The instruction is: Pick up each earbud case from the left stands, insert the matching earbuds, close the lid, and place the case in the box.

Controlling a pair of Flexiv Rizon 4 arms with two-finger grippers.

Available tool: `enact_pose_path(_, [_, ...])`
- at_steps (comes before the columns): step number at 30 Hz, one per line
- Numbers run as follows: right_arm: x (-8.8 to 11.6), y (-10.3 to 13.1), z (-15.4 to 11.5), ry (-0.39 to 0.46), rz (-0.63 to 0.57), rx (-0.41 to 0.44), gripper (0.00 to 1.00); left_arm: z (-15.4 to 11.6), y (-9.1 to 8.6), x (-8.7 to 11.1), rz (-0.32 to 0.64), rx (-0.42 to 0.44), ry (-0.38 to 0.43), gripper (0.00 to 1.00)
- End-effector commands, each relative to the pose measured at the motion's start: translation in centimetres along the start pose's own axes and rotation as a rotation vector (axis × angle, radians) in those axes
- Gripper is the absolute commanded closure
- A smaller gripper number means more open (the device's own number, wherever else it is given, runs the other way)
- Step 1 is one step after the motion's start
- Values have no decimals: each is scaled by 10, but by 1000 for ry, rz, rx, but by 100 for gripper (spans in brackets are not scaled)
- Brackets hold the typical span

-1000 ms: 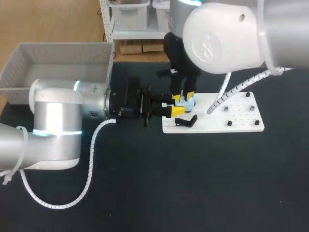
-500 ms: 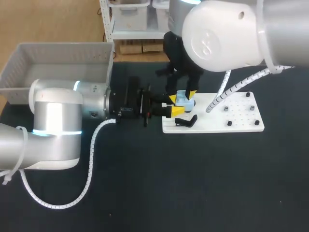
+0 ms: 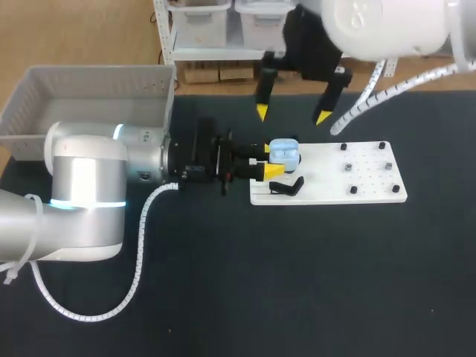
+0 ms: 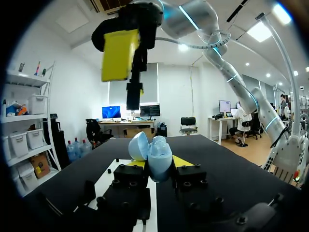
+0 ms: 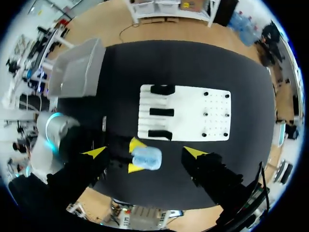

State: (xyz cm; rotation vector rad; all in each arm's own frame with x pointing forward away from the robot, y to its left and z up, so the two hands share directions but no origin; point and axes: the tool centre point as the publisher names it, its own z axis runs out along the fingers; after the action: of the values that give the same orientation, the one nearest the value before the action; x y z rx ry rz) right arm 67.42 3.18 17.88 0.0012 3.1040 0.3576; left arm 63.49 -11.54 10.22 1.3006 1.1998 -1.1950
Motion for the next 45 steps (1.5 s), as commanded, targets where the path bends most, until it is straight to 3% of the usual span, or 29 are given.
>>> enact_pose_path(1, [-30, -8, 10, -12, 140, -6, 0, 0, -1, 1, 3, -6, -2, 100])
enact_pose_path(9, [-43, -31, 33, -3, 192, 66, 0, 0, -1, 1, 3, -6, -2, 100])
enact_pose_path(19, [-33, -55, 48, 14, 197, 129, 0, 0, -1, 1, 3, -6, -2, 100])
enact_pose_path(45, [15, -57, 42, 69, 153, 138, 0, 0, -1, 1, 3, -6, -2, 100])
